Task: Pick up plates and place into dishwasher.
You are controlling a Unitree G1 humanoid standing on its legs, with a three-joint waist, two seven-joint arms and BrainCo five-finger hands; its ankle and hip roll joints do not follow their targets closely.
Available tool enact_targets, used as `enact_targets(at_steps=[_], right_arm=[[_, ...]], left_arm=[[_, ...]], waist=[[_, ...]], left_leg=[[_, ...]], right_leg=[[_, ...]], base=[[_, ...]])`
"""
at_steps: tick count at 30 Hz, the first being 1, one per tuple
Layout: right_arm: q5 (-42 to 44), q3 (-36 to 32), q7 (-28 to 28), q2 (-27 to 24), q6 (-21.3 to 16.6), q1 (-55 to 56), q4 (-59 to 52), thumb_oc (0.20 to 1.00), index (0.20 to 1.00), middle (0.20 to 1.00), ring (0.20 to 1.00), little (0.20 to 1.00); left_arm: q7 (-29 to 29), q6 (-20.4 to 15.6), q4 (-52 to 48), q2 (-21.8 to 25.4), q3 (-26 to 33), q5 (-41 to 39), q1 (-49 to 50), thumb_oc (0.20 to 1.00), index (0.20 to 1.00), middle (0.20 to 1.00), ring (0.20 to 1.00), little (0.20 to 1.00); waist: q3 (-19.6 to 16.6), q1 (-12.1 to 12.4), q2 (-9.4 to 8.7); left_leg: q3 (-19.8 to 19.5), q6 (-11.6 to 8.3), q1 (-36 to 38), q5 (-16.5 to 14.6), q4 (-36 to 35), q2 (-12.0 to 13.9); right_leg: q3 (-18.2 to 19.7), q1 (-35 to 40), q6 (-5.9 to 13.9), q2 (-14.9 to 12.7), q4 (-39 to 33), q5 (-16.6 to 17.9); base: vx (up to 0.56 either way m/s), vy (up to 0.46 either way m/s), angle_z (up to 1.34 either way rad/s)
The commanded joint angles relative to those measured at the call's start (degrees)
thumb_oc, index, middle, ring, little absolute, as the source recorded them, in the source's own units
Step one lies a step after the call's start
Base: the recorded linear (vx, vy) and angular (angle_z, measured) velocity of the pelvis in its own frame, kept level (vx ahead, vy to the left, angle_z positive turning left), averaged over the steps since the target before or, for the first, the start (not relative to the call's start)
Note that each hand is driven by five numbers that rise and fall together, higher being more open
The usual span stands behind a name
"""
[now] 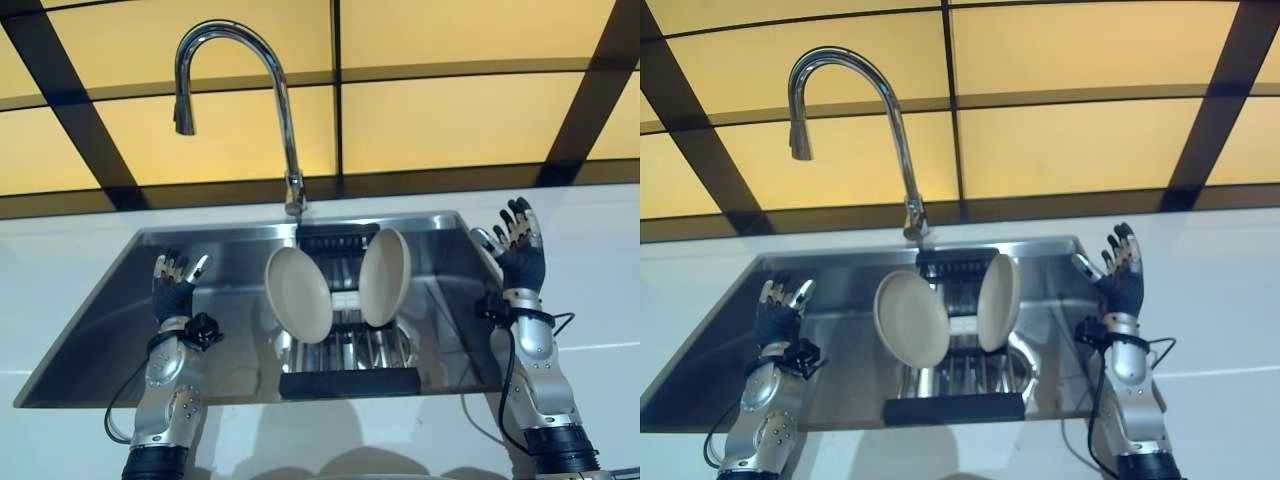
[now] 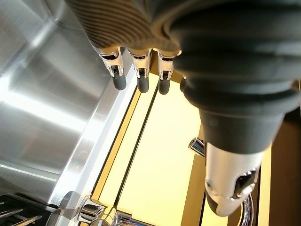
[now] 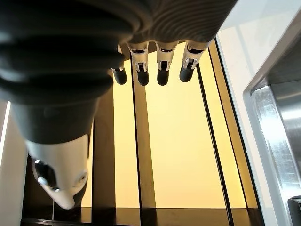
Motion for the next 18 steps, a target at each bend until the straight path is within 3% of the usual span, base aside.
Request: enact_targets(at_steps=[1,11,18], right_arm=[[0.48,-0.56,0.69,-0.61,-3.98,-1.1,-0.22,1.0,1.0,1.0,1.0,1.0],[0.61,-0.43,1.09,-0.74,-4.08,-0.98,-0.03,1.0,1.0,1.0,1.0,1.0],[1.19,-0.19,0.73,-1.86,-3.46,-1.58,-0.11,1.0,1.0,1.0,1.0,1.0]], left_arm=[[-2.3,-2.22,-1.38,3.26,0.32,-1.06,-1.66,1.0,1.0,1.0,1.0,1.0],[-3.47,-2.88,-0.96,4.08,0.54,2.06,-1.95,1.0,1.0,1.0,1.0,1.0],[-5.22,-3.46,-1.04,7.52,-0.2,12.96,-3.21,1.0,1.0,1.0,1.0,1.0]], waist=[[-1.17,1.22,-2.24],[-1.32,1.09,-2.14],[-1.48,0.78,-1.71]], left_leg=[[2.73,0.96,-0.81,-8.14,4.59,-0.21],[2.81,0.9,-0.77,-7.99,4.43,-0.24],[3.13,0.88,-0.74,-7.99,4.26,-0.36]], right_leg=[[-2.75,-1.39,-0.45,-0.36,3.63,-6.23],[-2.66,-1.42,-0.43,-0.37,3.56,-6.17],[-2.39,-1.61,-0.31,-0.46,3.54,-6.18]], base=[[0.0,0.0,0.0],[0.0,0.0,0.0],[0.0,0.0,0.0]])
